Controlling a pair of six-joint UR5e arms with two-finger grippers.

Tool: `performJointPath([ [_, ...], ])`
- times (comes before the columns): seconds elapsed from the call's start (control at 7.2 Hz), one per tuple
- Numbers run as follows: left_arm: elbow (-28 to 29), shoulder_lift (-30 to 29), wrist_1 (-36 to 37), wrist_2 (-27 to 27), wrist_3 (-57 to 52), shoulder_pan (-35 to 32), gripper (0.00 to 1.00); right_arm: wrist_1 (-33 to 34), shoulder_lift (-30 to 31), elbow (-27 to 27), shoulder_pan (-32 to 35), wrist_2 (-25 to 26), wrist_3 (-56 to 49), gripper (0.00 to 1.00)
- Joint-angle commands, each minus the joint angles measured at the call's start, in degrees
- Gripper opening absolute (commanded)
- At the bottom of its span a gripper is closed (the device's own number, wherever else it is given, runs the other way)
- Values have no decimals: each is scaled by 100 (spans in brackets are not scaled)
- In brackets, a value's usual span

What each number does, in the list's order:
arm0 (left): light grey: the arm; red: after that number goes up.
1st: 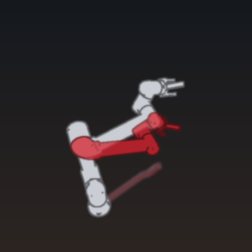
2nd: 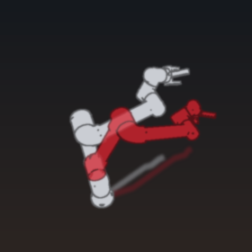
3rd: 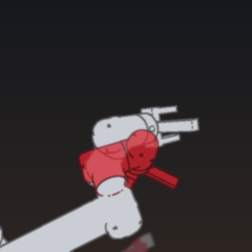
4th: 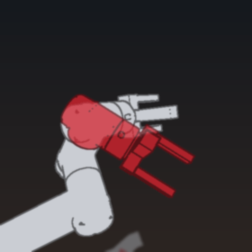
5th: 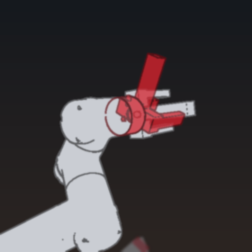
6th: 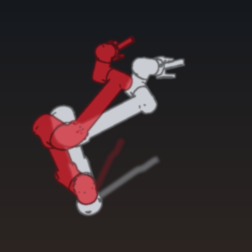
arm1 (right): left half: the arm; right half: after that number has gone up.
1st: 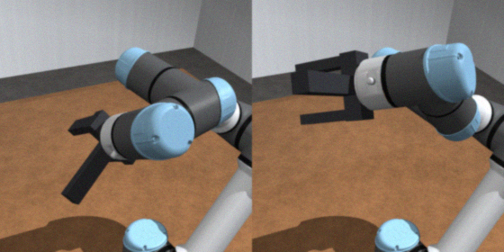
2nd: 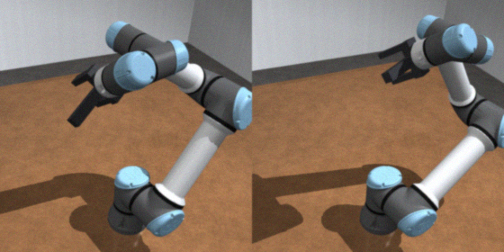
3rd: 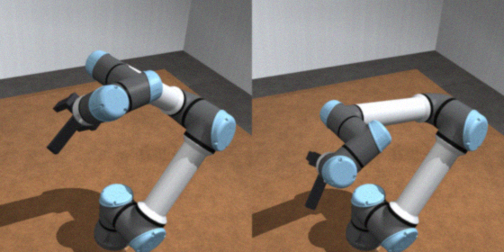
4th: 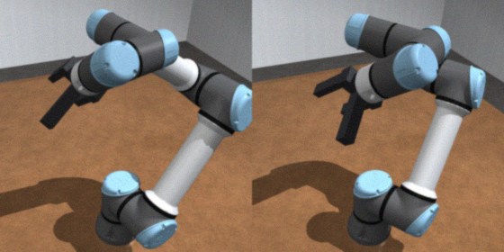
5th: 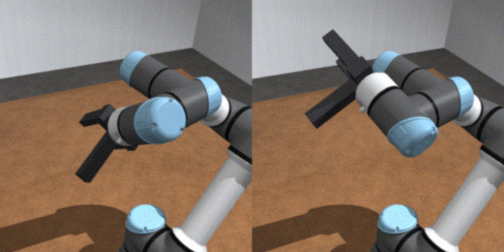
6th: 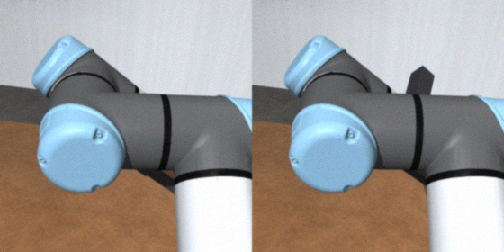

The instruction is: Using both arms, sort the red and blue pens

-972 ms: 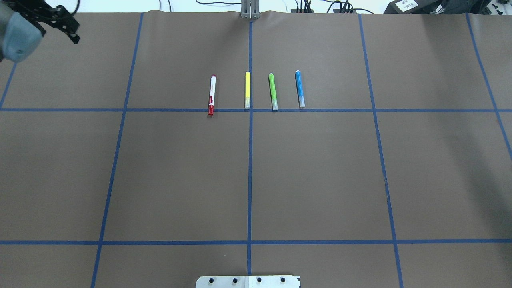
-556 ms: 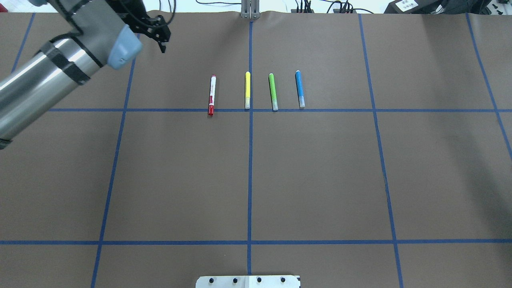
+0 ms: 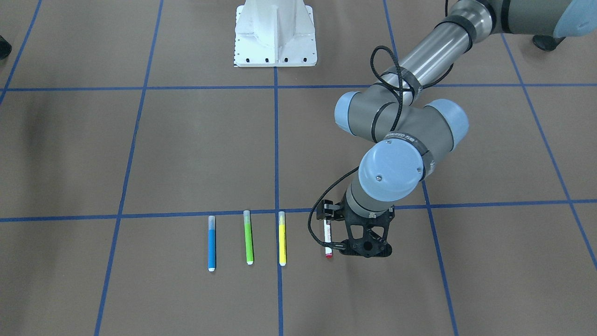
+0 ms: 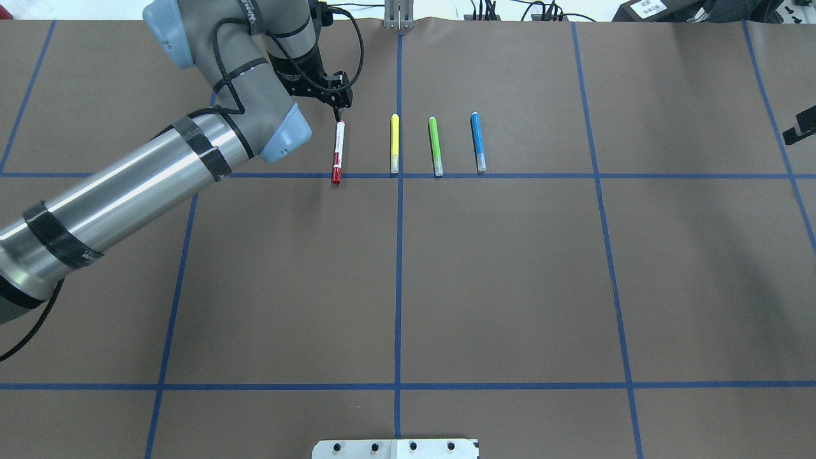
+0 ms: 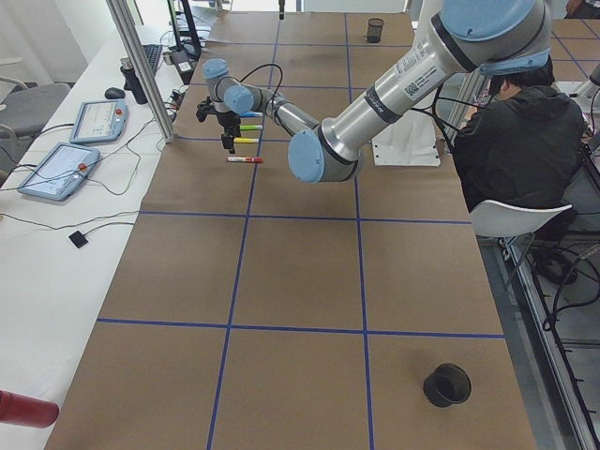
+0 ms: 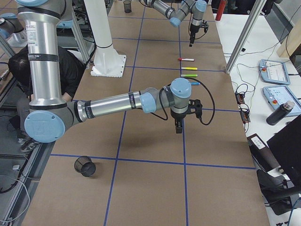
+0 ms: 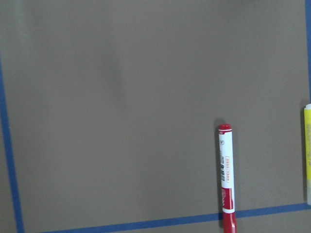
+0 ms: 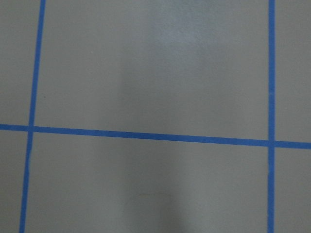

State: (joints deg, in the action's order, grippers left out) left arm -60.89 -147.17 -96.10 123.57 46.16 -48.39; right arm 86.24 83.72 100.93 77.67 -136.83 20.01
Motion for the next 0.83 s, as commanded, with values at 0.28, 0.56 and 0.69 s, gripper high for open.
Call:
performJointPath([
  [0.28,269,57,-812,-404,359,532,87,7,-1093,-460,-840,69,1196,99],
  [0.56,411,92,-1042,-404,350,533,78,-2,-1305,-469,-1043,183,1504,99],
  [0.69,411,92,-1043,-412,350,533,75,-2,-1366,-469,-1061,183,1531,99],
])
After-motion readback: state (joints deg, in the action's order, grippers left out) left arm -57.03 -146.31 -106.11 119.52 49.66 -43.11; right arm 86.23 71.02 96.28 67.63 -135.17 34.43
